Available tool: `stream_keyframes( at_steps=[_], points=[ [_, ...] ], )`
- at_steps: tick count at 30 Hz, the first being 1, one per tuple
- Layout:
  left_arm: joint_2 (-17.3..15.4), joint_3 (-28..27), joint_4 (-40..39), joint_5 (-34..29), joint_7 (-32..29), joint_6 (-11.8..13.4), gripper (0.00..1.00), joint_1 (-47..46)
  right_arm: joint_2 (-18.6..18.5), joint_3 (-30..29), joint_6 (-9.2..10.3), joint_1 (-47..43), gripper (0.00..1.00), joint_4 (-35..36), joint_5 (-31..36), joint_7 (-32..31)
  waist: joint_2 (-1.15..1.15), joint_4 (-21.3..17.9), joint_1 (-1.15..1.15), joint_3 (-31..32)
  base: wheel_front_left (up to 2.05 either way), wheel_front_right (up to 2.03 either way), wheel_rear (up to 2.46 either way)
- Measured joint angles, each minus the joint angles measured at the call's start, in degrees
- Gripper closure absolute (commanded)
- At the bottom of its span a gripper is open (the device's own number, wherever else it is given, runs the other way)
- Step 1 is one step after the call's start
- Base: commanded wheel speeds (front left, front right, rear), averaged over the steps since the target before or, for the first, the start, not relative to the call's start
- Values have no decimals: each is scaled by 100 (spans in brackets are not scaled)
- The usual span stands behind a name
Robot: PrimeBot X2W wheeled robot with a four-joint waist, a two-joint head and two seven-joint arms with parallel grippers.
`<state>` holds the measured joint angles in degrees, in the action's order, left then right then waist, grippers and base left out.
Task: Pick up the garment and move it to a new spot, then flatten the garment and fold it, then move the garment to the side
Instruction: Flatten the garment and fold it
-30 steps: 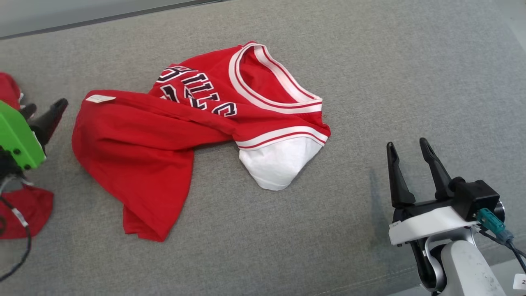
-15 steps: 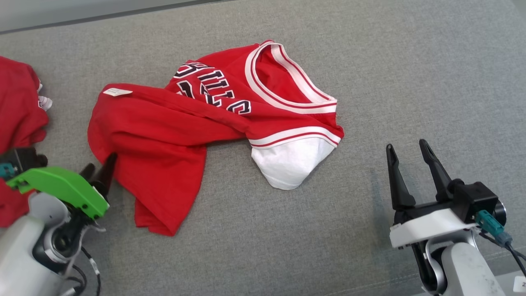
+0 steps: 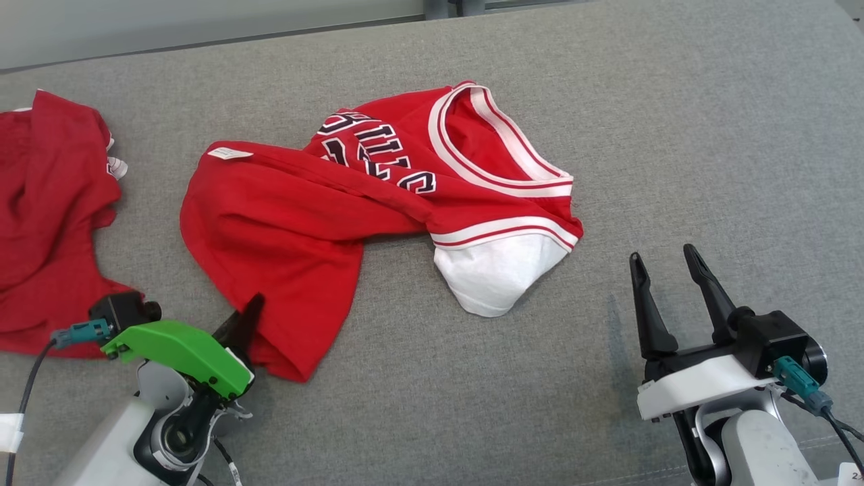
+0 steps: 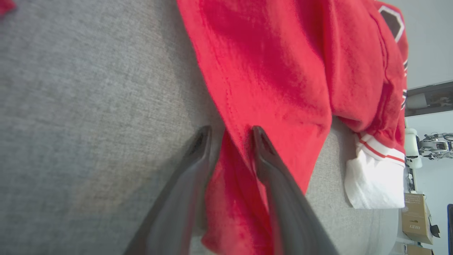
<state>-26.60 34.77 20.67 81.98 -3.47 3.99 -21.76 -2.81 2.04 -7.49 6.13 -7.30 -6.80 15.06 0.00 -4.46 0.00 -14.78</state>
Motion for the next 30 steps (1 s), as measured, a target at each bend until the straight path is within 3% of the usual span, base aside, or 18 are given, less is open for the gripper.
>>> stream_keyframes(
  at_steps=[6,9,14,20,24,30],
  points=[
    [73,67,152,-40,35,-156,100,7,0,18,0,4,0,-26,14,0,0,25,0,34,0,0,0],
    [18,99,63,-375,371,-188,100,5,-1,-3,0,-10,0,-40,20,0,0,26,0,67,0,0,0],
    [-186,78,-882,-803,1013,27,100,237,0,-48,0,-125,0,-55,31,0,0,48,0,137,0,0,0],
    [-347,466,-2372,-1014,1168,435,100,1392,-1,-129,0,-187,0,-31,37,0,0,185,0,148,0,0,0],
    [-199,838,-2477,-1081,1159,482,100,1754,1,-126,0,-197,0,-51,78,0,0,343,0,115,0,0,0],
    [413,1204,-1800,-1087,1031,352,100,1692,0,-107,0,-104,0,-93,153,0,0,577,0,56,0,0,0]
  ],
)
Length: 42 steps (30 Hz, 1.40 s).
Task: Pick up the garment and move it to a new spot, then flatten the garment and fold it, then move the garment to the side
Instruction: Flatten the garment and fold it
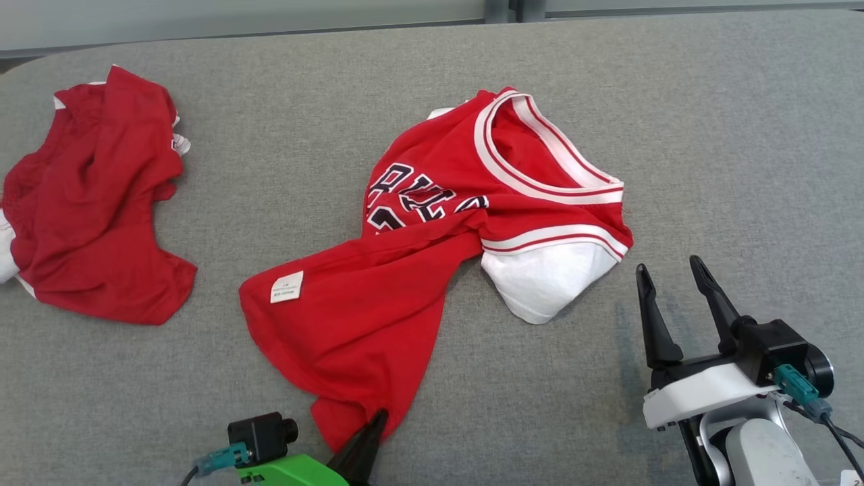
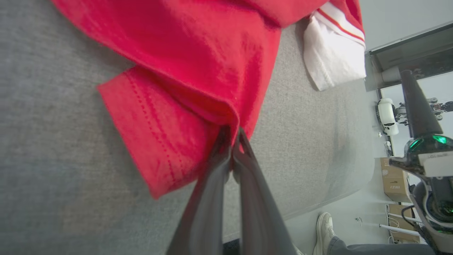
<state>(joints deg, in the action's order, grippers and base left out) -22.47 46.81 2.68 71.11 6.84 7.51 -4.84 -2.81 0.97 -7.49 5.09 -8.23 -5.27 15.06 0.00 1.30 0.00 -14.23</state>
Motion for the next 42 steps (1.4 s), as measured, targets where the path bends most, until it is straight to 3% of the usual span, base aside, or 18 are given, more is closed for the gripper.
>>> stream_keyframes(
  at_steps=[2,3,4,5,6,12,19,23,30,34,37,41,42],
  points=[
    [93,35,313,-88,40,30,100,-153,0,5,0,2,0,-7,27,0,0,52,0,-12,0,0,0],
    [131,45,438,-148,81,46,87,-218,0,13,0,5,0,-12,40,0,0,68,0,-15,0,0,0],
    [179,30,535,-176,118,49,60,-250,0,20,0,13,0,-19,41,0,0,75,0,-15,0,0,0],
    [229,11,594,-176,158,51,13,-266,-1,21,0,21,0,-20,42,0,0,75,0,-9,0,0,0],
    [249,4,653,-177,186,53,0,-285,-4,23,0,23,0,-19,44,0,0,67,0,-3,0,0,0],
    [64,-60,656,-449,414,282,0,-339,-9,51,0,-8,0,1,45,0,0,-23,0,28,0,0,0],
    [-434,-466,-18,-1051,745,925,0,73,-15,-119,0,-285,0,257,46,0,0,-114,0,209,0,0,0],
    [-571,-849,-288,-1388,794,1098,0,175,-23,-321,0,-492,0,494,45,1,0,-138,0,394,0,0,0],
    [-366,-1521,-348,-2040,820,1004,0,194,-27,-298,0,-747,0,546,45,0,0,-216,0,732,0,0,0],
    [-201,-1785,-320,-2440,821,757,0,297,-26,-236,0,-815,0,521,43,0,0,-278,0,843,0,0,0],
    [-37,-1614,-264,-2639,829,441,0,244,-24,-209,0,-842,0,498,34,0,0,-294,0,848,0,0,0],
    [234,-892,-116,-3173,576,118,0,-435,-23,-178,0,-793,0,489,30,0,0,-295,0,740,0,0,0],
    [234,-892,-116,-3173,576,118,0,-435,-23,-178,0,-793,0,489,30,0,0,-295,0,740,0,0,0]
  ],
)
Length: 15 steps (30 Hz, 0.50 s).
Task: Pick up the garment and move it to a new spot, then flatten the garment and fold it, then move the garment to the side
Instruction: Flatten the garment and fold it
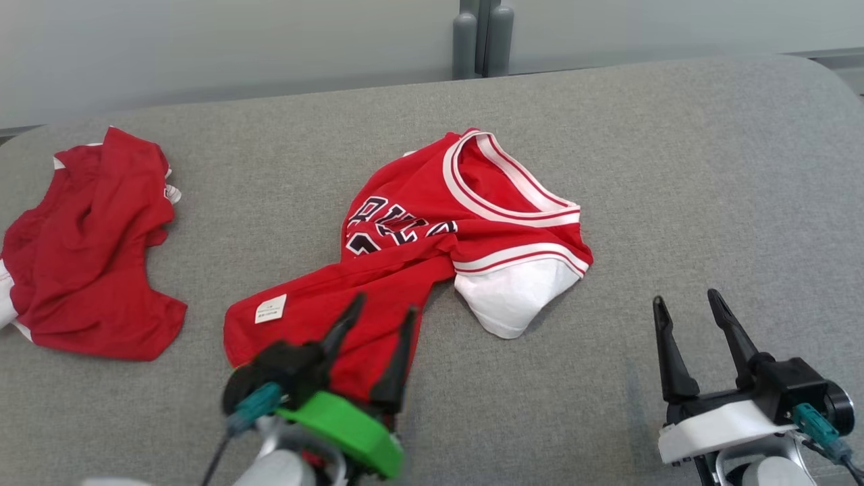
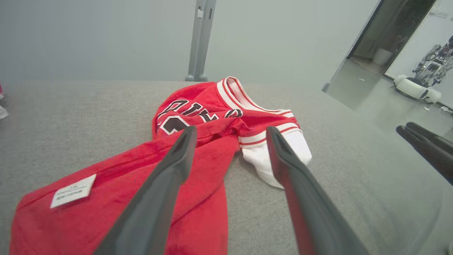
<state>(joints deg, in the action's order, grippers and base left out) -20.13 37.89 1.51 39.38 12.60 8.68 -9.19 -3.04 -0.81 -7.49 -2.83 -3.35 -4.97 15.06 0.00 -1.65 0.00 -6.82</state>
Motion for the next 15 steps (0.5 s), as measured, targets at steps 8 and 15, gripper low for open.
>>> stream_keyframes(
  at_steps=[8,15],
  points=[
    [901,1056,903,-654,-957,-500,0,-1670,9,179,0,486,0,27,-57,0,0,-338,0,-319,0,0,0],
    [1254,1300,2148,-853,-1455,-764,0,-2698,13,265,0,538,0,-41,-525,0,0,-1066,0,-620,0,0,0]
  ],
)
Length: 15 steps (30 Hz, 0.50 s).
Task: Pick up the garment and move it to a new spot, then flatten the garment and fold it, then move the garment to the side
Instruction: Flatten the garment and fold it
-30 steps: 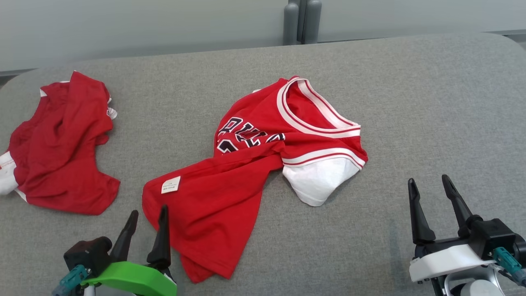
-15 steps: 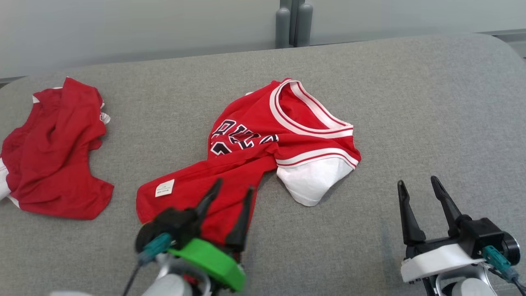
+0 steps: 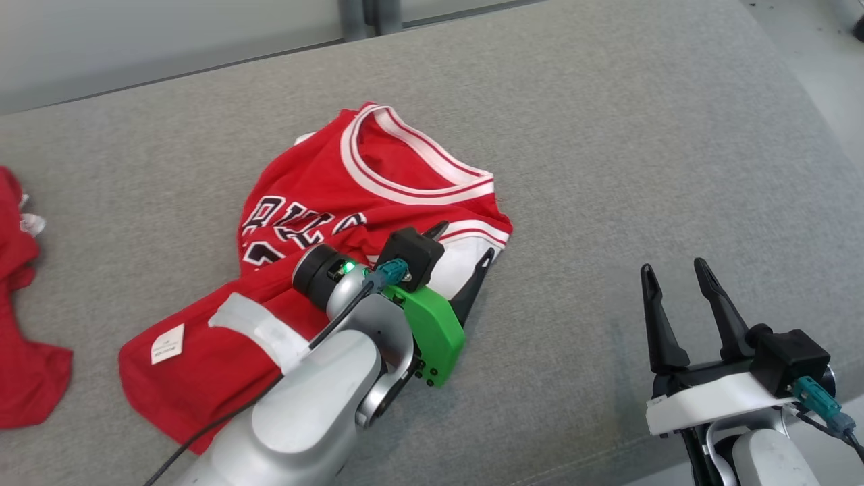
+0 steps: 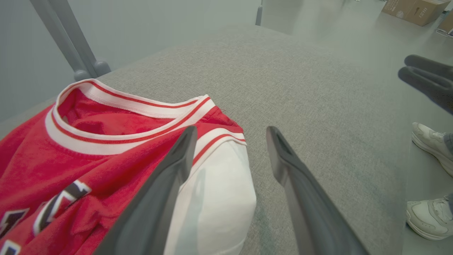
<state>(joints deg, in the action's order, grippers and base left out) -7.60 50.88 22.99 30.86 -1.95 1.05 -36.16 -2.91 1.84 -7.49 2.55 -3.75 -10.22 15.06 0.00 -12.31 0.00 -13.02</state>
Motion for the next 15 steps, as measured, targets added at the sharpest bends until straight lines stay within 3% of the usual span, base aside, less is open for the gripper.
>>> stream_keyframes(
  at_steps=[15],
  points=[
    [-16,220,1891,-189,-715,-103,0,-734,1,49,0,-38,0,-2,-299,0,0,-1156,0,-350,0,0,0]
  ],
)
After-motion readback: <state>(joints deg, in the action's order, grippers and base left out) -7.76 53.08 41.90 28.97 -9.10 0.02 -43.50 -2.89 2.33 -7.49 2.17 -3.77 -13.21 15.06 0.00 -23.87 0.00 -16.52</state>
